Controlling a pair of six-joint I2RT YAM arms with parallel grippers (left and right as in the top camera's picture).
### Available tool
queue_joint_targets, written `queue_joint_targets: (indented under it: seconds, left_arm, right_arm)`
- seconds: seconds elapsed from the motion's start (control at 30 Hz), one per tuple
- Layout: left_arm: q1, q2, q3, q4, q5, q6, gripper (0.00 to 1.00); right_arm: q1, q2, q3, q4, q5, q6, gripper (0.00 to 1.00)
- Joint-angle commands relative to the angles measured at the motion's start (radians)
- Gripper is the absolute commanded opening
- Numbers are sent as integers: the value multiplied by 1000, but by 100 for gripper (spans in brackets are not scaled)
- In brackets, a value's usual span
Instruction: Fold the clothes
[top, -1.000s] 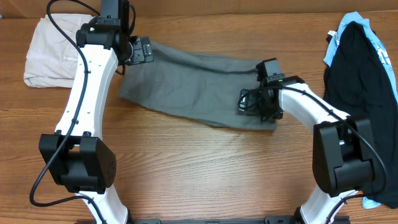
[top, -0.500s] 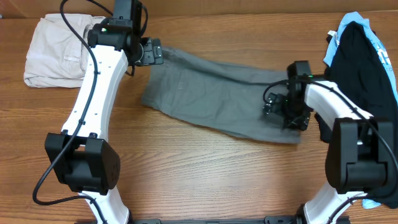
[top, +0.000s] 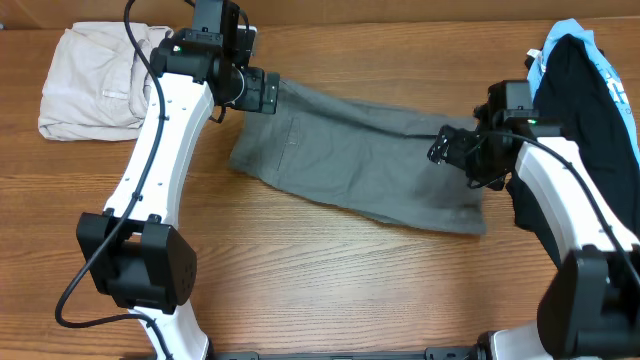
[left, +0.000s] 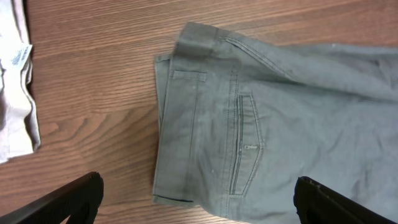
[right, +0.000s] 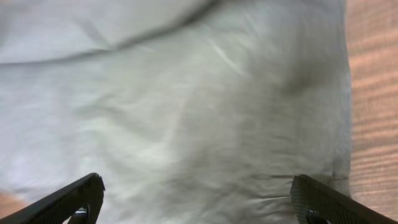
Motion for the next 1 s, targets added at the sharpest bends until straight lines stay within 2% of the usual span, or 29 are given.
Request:
queue_joint_targets:
  seconds: [0.0,0.37,0.57,0.77,0.97]
  left_arm:
    - [-1,53,-5,-2,27,95,100]
    - [56,246,-5,14,47,241,100]
    - [114,317,-5,21,205,328,100]
    - [135,367,-5,18,286,350,100]
    - [114,414,-5,16,285,349,100]
  right_arm:
    - [21,-21,18,-6,-42,-75,100]
    - [77,-18,-51,3,-37,-96,100]
    - [77,-18,-108,50,-37,-95,100]
    - [77,-18,-134,87,-37,-92,100]
    - [77,-18,-134,101,-37,-92,100]
